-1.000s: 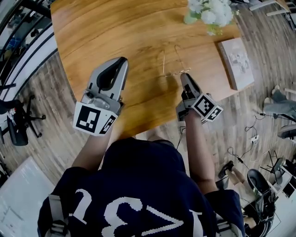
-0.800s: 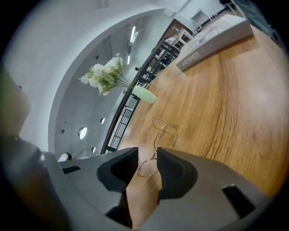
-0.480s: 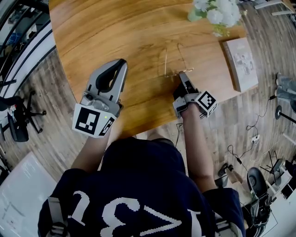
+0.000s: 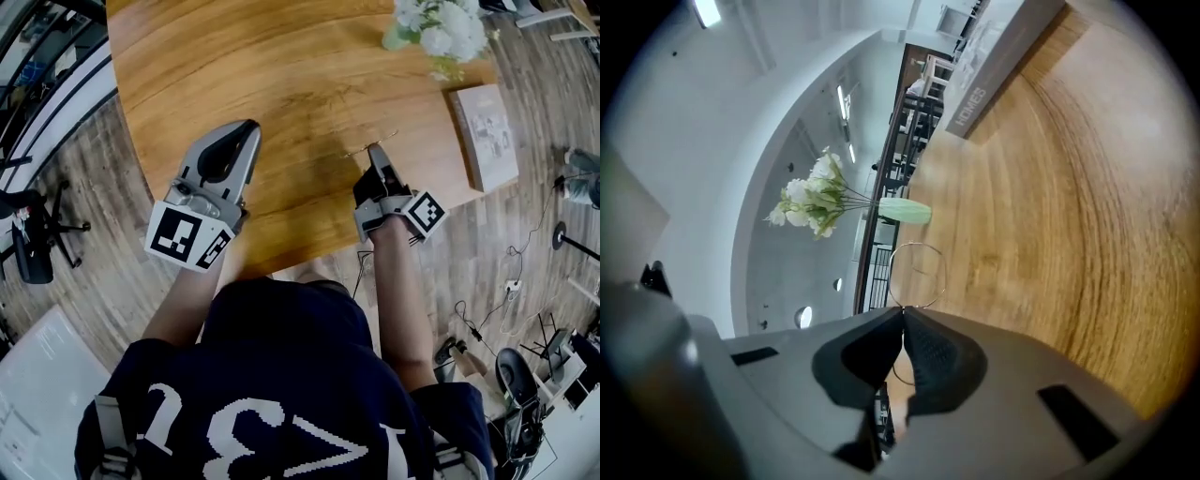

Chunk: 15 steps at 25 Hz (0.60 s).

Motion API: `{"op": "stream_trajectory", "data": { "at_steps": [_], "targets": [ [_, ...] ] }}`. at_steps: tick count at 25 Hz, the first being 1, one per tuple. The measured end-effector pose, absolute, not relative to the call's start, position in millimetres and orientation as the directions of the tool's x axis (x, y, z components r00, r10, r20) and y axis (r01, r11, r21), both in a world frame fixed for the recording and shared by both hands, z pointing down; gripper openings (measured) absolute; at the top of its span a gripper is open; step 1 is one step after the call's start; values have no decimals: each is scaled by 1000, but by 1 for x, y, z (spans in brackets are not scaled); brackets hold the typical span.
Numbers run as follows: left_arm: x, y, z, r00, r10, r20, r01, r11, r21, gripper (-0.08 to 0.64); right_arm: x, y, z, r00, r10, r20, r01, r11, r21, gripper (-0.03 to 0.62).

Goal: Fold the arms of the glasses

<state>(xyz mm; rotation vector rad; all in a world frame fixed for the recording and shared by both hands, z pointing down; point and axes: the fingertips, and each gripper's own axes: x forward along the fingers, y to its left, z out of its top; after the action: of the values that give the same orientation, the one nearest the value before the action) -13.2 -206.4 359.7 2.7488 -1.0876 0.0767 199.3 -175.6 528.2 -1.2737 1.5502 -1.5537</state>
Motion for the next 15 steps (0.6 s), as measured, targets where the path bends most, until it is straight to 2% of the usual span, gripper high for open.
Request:
{"op": "stream_trajectory", "data": {
  "at_steps": [10, 13, 15],
  "targets": [
    [9, -195, 366, 812, -572, 119, -573, -739, 354, 29, 161, -175, 420, -437, -899, -19, -168, 102, -980, 28],
    [18, -192, 370, 828, -546, 126, -545, -732, 409, 121, 145, -168, 400, -455, -889, -50, -161, 138, -977, 28],
    [23, -190, 373, 842, -523, 132, -521, -724, 452, 127, 134, -163, 390, -468, -881, -62, -164, 156, -974, 28]
  ]
}}
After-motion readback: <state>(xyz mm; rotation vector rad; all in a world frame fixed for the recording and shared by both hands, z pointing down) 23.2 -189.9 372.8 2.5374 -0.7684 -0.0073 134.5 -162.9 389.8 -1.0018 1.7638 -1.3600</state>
